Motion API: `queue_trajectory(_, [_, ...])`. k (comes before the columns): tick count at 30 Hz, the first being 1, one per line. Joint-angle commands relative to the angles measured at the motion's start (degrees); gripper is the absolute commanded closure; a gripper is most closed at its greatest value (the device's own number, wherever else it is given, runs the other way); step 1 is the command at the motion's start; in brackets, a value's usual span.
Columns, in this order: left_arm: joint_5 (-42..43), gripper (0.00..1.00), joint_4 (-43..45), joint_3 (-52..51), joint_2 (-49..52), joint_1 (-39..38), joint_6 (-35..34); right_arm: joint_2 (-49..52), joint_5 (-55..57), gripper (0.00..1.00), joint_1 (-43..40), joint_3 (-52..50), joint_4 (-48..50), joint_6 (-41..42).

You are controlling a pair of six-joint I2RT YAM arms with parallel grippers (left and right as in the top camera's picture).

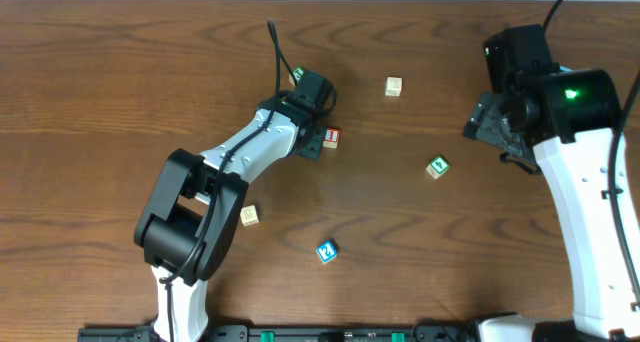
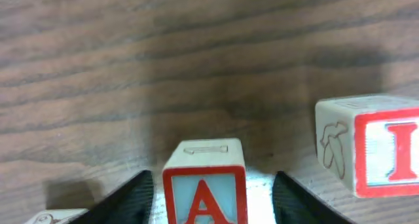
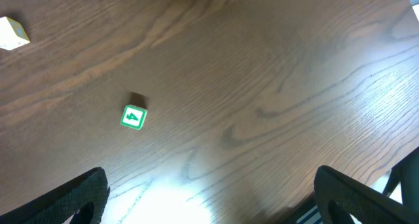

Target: Spell out Ai2

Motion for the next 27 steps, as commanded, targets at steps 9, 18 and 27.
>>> queue_trajectory(9, [-3.72,0.73,0.39,0.24,0.22,0.24,-2.21,-0.61,1.25,0.01,-0.55,0.07,-0.13,-0.70])
queue_trajectory(18, [-3.48,0.73,1.29,0.24,0.22,0.24,-6.38,-0.61,1.25,0.01,-0.57,0.07,-0.11,-0.70])
queue_trajectory(27, [-0.04,0.75,1.42,0.24,0.22,0.24,-12.26,-0.61,1.25,0.01,-0.57,0.07,-0.11,-0.70])
